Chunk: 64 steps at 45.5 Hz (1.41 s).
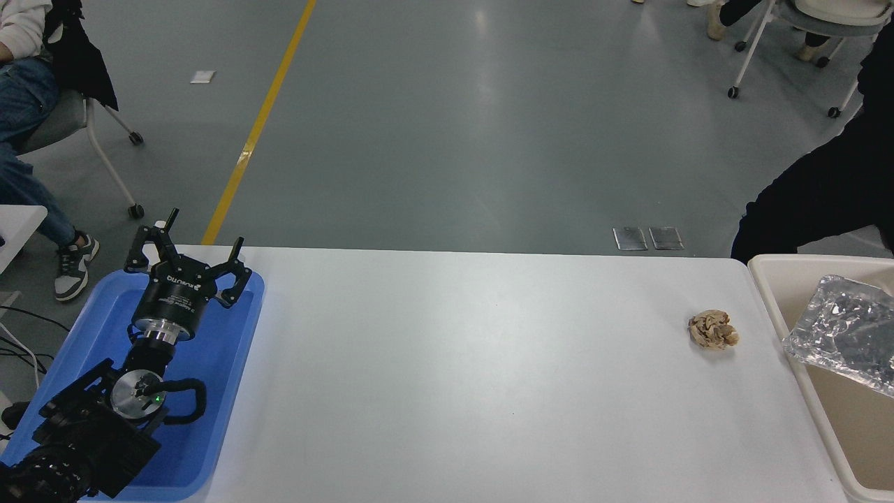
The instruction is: Pick up foil plate and place in dustbin
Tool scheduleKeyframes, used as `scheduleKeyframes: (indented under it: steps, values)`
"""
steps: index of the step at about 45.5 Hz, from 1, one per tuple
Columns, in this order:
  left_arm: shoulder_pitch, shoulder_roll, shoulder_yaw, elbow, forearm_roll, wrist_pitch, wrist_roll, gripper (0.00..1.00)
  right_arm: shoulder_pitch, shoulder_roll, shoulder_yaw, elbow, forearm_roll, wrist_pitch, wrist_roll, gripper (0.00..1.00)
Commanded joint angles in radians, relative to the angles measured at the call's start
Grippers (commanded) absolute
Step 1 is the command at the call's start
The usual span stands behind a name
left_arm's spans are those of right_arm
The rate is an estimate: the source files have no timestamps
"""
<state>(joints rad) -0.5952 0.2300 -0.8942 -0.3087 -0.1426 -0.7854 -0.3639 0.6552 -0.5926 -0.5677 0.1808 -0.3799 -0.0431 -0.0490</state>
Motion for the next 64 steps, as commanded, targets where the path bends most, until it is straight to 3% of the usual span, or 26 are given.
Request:
scheduleKeyframes:
  steps: [1,4,5,19,31,43,50,64]
  values:
    - [0.0,0.0,0.0,0.0,0.0,0.0,-0.001,1.0,-0.009,0.0,0.008,-0.006,0.001,-0.006,0.001,0.59]
    - [0.0,0.0,0.001,0.0,0.0,0.0,-0.001,1.0,-0.003,-0.001,0.006,-0.004,0.001,-0.012,0.003,0.97]
    - [0.0,0.0,0.0,0.0,0.0,0.0,0.0,1.0,0.0,-0.001,0.006,-0.004,0.001,-0.012,0.001,1.0]
    - [0.0,0.0,0.0,0.0,0.0,0.0,0.0,1.0,0.063,0.008,0.003,0.081,0.001,0.003,0.003,1.0]
    - [0.0,0.0,0.0,0.0,0.0,0.0,0.0,1.0,0.336,0.019,-0.116,0.112,0.0,0.005,0.003,1.0]
    - [0.0,0.0,0.0,-0.001,0.0,0.0,0.0,1.0,0.665,0.027,-0.213,0.333,0.0,0.029,0.005,1.0]
    - [0.0,0.0,0.0,0.0,0.0,0.0,-0.001,1.0,0.807,0.094,-0.317,0.379,0.0,0.037,0.003,1.0]
    - [0.0,0.0,0.001,0.0,0.0,0.0,0.0,1.0,1.067,0.111,-0.423,0.542,-0.002,0.341,0.003,1.0]
